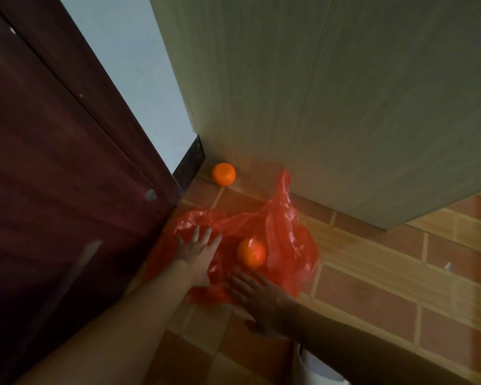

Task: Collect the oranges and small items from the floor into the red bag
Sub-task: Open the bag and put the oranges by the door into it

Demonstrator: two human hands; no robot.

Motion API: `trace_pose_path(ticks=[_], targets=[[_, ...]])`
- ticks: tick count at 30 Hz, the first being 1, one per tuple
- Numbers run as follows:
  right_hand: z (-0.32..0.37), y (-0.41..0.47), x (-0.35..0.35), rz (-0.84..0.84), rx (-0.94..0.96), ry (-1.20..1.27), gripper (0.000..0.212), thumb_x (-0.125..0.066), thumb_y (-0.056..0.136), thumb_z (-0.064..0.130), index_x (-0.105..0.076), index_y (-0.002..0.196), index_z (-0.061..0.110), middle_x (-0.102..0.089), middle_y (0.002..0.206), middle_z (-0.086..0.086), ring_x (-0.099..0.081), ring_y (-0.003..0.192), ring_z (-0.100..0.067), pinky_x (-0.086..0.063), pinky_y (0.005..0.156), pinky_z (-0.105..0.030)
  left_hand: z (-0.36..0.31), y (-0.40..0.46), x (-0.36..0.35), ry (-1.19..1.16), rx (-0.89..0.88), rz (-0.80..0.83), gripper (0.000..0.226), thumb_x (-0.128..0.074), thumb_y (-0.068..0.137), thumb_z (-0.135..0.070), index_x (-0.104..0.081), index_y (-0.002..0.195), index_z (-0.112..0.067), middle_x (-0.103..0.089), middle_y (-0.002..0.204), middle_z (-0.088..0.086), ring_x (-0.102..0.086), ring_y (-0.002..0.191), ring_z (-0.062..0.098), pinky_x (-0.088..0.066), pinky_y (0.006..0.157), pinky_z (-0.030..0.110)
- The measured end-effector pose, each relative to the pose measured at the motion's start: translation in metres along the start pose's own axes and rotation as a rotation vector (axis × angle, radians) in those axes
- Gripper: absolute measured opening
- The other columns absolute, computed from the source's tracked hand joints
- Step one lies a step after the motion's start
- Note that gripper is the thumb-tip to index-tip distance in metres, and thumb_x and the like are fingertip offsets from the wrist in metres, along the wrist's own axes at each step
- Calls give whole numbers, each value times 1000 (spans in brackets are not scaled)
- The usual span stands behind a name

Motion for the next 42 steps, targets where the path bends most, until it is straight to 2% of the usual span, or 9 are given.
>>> trace_pose_path(ticks=[5, 8, 11, 16, 19, 23, 28, 31, 42], targets=[[-67, -17, -1, 53, -239, 50, 78, -43, 100, 45, -8, 165, 20, -7, 172, -9, -10, 158, -33, 5, 120, -50, -2, -9, -5, -19, 210, 40, 131, -78, 75, -62, 10, 162, -20, 12, 170, 13, -14, 154, 42, -30, 118, 57], [-97, -31, 9, -19, -391, 16, 76, -34, 96, 58, -31, 160, 18, -32, 166, -11, -31, 153, -32, -9, 120, -55, -11, -8, -7, -155, 273, 102, 135, -78, 73, -65, 8, 162, -13, 8, 170, 16, -33, 149, 38, -38, 114, 48], [-85, -45, 9, -22, -436, 36, 74, -63, 84, 46, -50, 151, 16, -49, 155, -12, -44, 145, -34, -23, 119, -59, -17, -1, -2, -272, 291, 28, 121, -71, 79, -68, -3, 163, -13, -1, 170, 13, -35, 148, 36, -38, 116, 49], [-46, -45, 59, -397, -267, 90, 46, -54, 87, 29, -62, 131, 22, -58, 141, -4, -56, 129, -27, -49, 104, -52, -25, 4, 11, -317, 212, -175, 91, -55, 91, -67, -20, 161, -20, -10, 170, 6, -25, 151, 32, -31, 120, 49], [-45, -16, 109, -503, -144, -5, 67, -60, 93, 40, -38, 153, 23, -36, 162, -7, -33, 150, -30, -25, 119, -61, -30, 8, 3, -291, 227, -140, 107, -44, 84, -82, -5, 164, -21, 2, 172, 6, -10, 156, 30, -16, 123, 56], [-78, 42, 157, -339, -202, -186, 76, -32, 104, 42, 14, 162, 24, 25, 169, -5, 22, 155, -32, 13, 122, -60, -37, -3, -6, -273, 177, -99, 128, -65, 75, -79, 6, 163, -17, 11, 171, 8, -4, 157, 35, -12, 122, 59], [-153, 43, 104, -44, -375, -156, 74, -37, 104, 38, 1, 165, 21, 5, 173, -6, 7, 159, -30, -2, 124, -61, -27, -10, -13, -180, 229, 13, 135, -78, 74, -67, 12, 162, -19, 13, 170, 9, 5, 156, 38, -11, 119, 68], [-173, 10, 59, 54, -480, -25, 84, -39, 103, 56, 9, 164, 22, 13, 172, -3, 10, 159, -26, -3, 125, -57, -12, -11, -22, -127, 253, 53, 139, -82, 71, -65, 13, 162, -18, 13, 170, 10, 6, 156, 39, -15, 119, 69], [-165, -14, 46, -101, -635, 219, 95, -49, 97, 60, 11, 163, 26, 16, 171, -1, 8, 158, -25, -1, 125, -57, 0, 1, -8, -285, 229, 14, 138, -83, 66, -67, 5, 163, -20, 14, 170, 6, 4, 156, 38, -19, 122, 61]])
Point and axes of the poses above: each hand's wrist, its own y-axis towards the middle knuckle, its own x-axis out of the back of the hand, z = x × y, the point moved 2 cm from there along y, towards the middle knuckle
